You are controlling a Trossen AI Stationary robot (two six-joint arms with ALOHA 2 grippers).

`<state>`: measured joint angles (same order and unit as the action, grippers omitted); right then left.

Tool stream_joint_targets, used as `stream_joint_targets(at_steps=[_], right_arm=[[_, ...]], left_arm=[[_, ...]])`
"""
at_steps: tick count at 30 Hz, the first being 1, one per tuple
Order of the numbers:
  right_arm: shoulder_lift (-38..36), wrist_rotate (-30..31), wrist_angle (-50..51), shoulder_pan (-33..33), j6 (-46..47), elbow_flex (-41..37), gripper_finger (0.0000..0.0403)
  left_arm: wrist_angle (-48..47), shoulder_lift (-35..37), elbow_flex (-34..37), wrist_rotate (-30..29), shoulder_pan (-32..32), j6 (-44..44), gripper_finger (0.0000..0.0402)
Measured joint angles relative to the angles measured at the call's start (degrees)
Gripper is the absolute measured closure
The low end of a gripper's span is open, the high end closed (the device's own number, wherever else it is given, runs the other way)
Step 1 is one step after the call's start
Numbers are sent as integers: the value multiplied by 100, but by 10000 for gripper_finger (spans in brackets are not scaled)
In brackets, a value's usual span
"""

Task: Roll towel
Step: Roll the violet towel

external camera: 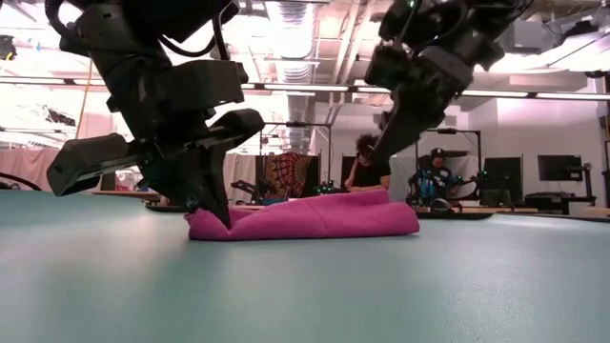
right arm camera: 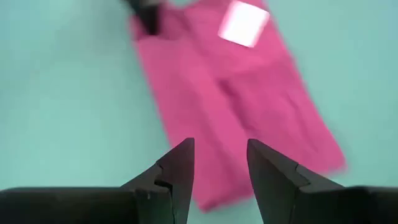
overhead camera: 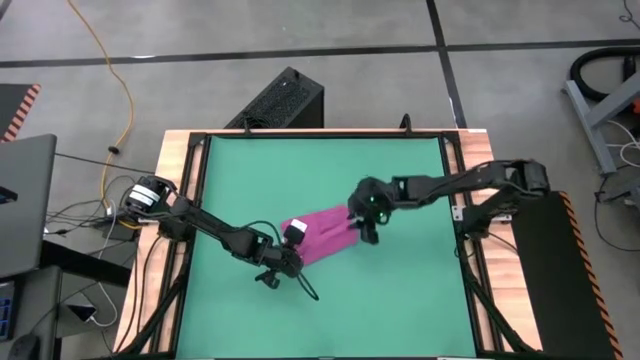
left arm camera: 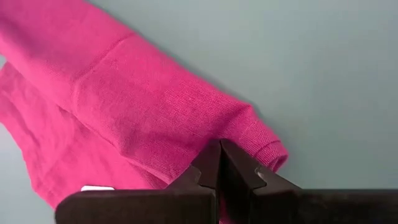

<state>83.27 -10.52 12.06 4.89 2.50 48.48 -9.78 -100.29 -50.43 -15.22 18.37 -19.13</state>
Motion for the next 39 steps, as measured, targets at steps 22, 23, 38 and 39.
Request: stream_joint_targets(at_steps=[22, 23, 38, 39], right_arm=[[1430, 186, -696, -374, -855, -2, 199], [1441, 163, -713, -394, -845, -2, 199], [1442, 367, -698, -401, -434, 1, 199], [1442, 396, -678, -401, -346, 1, 199]], left_arm=[[-509, 708, -348, -297, -167, -962, 401], [-404, 794, -348, -304, -278, -1124, 401], [719, 1005, -226, 929, -551, -202, 402], [875, 990, -119, 812, -449, -83, 401]])
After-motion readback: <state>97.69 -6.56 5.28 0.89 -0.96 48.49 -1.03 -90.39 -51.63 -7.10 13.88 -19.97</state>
